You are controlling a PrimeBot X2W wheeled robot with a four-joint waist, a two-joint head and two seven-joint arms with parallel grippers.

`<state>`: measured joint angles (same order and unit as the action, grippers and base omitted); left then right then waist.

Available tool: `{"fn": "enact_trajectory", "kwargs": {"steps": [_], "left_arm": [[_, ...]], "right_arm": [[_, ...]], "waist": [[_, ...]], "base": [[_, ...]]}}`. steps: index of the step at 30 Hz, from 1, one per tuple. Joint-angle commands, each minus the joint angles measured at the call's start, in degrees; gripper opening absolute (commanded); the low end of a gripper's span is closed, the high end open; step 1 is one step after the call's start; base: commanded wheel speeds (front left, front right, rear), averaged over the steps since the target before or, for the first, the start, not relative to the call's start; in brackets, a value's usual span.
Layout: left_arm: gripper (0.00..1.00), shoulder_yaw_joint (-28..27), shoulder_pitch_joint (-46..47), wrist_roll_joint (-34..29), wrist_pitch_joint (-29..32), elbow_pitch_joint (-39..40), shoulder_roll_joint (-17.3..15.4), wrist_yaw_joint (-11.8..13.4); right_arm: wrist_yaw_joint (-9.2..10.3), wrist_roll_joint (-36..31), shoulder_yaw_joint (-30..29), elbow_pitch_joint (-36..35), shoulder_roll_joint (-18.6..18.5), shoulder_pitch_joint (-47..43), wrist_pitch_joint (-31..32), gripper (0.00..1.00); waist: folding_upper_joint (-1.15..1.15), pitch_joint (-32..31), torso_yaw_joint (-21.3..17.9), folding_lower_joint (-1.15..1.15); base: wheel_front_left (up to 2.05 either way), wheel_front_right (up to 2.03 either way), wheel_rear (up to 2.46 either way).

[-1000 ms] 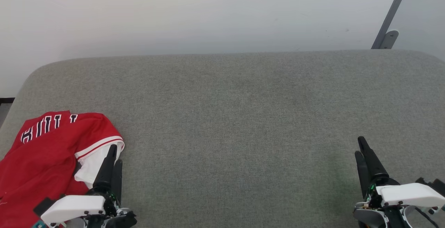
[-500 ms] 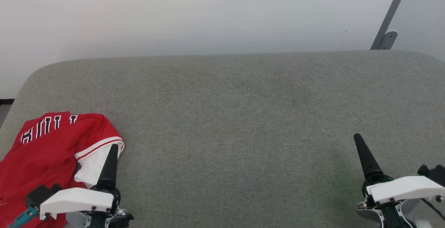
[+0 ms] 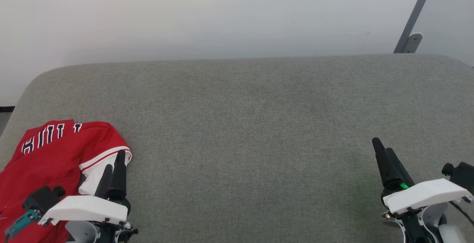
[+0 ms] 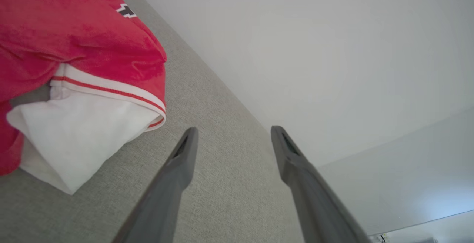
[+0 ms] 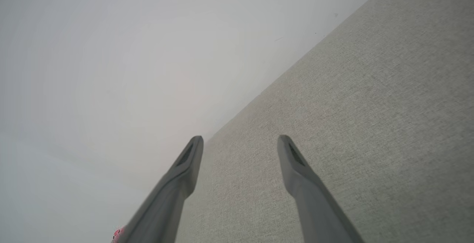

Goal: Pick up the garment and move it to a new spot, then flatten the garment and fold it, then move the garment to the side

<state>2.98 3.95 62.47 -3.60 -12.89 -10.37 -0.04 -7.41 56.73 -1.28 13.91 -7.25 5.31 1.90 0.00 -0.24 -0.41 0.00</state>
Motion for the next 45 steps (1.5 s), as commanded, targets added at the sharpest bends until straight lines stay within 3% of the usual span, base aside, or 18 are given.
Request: {"fn": "enact_trajectory", "kwargs": {"steps": [1, 29, 45], "left_arm": [[1.00, 0.3, 1.4, -2.3, -0.7, 0.5, -0.7, -0.3], [1.00, 0.3, 1.6, -18.6, -5.3, -1.3, -1.3, -3.9], [1.00, 0.8, 1.6, -26.4, -7.4, -1.9, -1.6, -4.7]], "right_arm": [[-0.09, -2.0, 0.4, -0.7, -0.5, 1.4, -0.7, 1.00], [-0.10, -17.1, 2.3, -2.5, -2.6, 1.7, -3.1, 1.00], [-0.11, -23.9, 3.0, -3.5, -3.5, 1.6, -4.2, 1.00]], "waist": [[0.00, 0.0, 0.0, 0.00], [0.00, -0.3, -0.2, 0.00], [0.00, -0.2, -0.4, 0.00]], "base": [[0.00, 0.00, 0.00], [0.00, 0.00, 0.00], [0.00, 0.00, 0.00]]}}
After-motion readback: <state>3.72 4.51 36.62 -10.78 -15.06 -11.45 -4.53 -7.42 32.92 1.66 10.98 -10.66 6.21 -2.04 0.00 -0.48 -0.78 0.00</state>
